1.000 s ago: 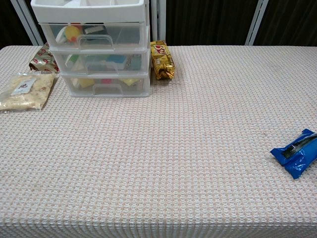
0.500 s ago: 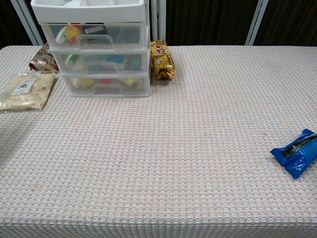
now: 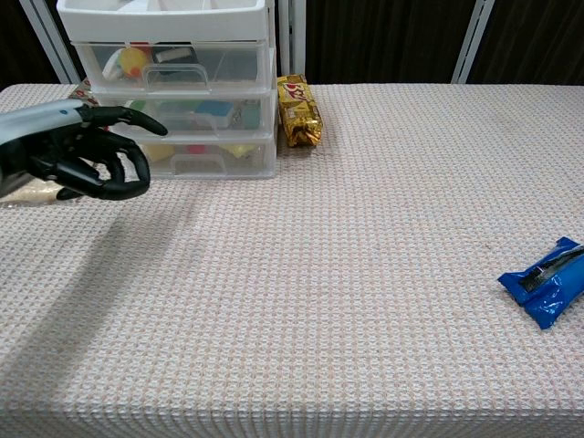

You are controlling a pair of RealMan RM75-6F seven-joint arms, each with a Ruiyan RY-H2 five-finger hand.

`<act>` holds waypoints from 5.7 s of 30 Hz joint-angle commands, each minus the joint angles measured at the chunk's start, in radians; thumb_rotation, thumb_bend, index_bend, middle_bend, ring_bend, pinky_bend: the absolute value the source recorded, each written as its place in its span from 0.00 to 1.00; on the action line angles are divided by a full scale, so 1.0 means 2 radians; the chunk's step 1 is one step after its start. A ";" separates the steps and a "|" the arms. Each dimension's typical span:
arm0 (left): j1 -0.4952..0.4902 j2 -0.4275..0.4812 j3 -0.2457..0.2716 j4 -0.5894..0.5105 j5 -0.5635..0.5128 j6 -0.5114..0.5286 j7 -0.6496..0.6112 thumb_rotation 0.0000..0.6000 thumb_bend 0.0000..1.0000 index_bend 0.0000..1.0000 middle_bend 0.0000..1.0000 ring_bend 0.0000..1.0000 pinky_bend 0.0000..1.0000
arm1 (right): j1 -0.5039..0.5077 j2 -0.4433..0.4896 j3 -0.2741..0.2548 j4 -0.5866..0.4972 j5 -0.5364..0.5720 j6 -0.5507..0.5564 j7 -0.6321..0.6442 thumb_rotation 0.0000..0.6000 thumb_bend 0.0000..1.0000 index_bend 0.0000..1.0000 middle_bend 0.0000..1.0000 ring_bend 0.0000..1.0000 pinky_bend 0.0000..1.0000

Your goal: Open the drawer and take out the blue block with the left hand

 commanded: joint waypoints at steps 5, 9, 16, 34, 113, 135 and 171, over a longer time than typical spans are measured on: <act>-0.007 -0.093 -0.031 0.041 -0.040 0.009 -0.095 1.00 0.42 0.20 0.64 0.77 1.00 | 0.001 -0.001 0.000 0.000 0.002 -0.005 -0.003 1.00 0.19 0.00 0.01 0.00 0.00; -0.007 -0.127 -0.041 0.062 -0.059 0.016 -0.116 1.00 0.44 0.20 0.71 0.83 1.00 | 0.001 -0.002 0.000 -0.002 0.002 -0.007 -0.005 1.00 0.19 0.00 0.01 0.00 0.00; -0.007 -0.183 -0.060 0.109 -0.069 0.043 -0.140 1.00 0.45 0.18 0.77 0.87 1.00 | 0.000 -0.002 0.000 -0.002 0.005 -0.009 -0.007 1.00 0.19 0.00 0.01 0.00 0.00; -0.005 -0.251 -0.090 0.165 -0.055 0.051 -0.223 1.00 0.45 0.18 0.78 0.88 1.00 | -0.007 -0.002 -0.002 0.002 0.012 -0.010 -0.003 1.00 0.19 0.00 0.01 0.00 0.00; -0.028 0.027 -0.009 -0.006 0.034 0.028 0.209 1.00 0.44 0.22 0.85 0.95 1.00 | -0.019 0.018 -0.005 -0.002 -0.004 0.005 0.000 1.00 0.19 0.00 0.01 0.00 0.00; -0.050 0.107 0.042 -0.086 0.012 -0.028 0.197 1.00 0.45 0.32 0.87 0.97 1.00 | -0.014 0.011 -0.007 0.006 0.000 -0.008 0.004 1.00 0.19 0.00 0.01 0.00 0.00; -0.121 0.213 0.028 -0.097 0.056 -0.064 0.198 1.00 0.32 0.30 0.86 0.96 1.00 | -0.017 0.016 -0.008 -0.002 -0.003 -0.003 -0.005 1.00 0.19 0.00 0.01 0.00 0.00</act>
